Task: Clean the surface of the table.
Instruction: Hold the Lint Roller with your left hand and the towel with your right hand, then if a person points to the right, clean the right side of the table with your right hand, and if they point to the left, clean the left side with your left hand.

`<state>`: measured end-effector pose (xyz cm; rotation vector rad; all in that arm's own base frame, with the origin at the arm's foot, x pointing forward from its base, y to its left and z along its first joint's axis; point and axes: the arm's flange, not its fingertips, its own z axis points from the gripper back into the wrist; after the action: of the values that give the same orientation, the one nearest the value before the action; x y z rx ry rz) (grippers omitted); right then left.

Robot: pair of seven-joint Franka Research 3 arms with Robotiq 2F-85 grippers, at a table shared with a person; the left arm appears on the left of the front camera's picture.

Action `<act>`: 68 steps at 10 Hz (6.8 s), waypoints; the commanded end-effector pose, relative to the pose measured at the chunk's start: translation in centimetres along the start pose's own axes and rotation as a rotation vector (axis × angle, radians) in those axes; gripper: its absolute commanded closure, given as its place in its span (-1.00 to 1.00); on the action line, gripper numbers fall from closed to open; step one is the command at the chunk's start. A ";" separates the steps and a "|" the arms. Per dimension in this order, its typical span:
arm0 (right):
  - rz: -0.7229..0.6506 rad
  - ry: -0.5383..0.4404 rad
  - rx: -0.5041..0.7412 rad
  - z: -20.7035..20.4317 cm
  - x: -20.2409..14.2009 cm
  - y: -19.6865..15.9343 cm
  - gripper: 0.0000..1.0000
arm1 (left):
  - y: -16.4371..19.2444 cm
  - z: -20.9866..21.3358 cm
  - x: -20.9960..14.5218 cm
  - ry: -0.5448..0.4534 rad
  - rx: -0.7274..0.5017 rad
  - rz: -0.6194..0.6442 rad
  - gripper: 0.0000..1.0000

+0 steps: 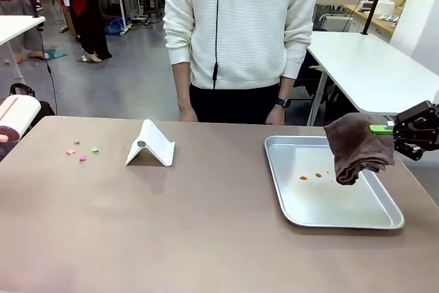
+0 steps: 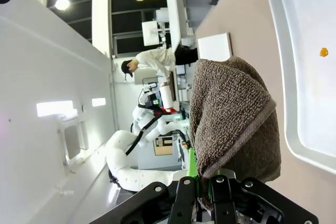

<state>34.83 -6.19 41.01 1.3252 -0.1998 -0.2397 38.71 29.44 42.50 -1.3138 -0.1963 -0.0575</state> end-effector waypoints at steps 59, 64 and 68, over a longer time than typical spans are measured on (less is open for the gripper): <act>0.116 0.148 -0.856 -17.5 11.1 -9.7 0.85 | -0.2 -0.1 0.0 0.004 -0.003 -0.012 0.56; -0.021 -0.014 -0.830 -11.0 11.8 -11.1 0.85 | -0.2 -0.1 0.0 0.004 -0.003 -0.012 0.56; -0.013 -0.022 -0.728 -9.8 11.3 -10.7 0.85 | -0.2 -0.1 0.0 0.004 -0.003 -0.012 0.56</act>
<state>48.60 -2.72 28.85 0.5701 -0.0825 -0.3184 38.82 29.47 42.31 -1.3143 -0.1932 -0.0563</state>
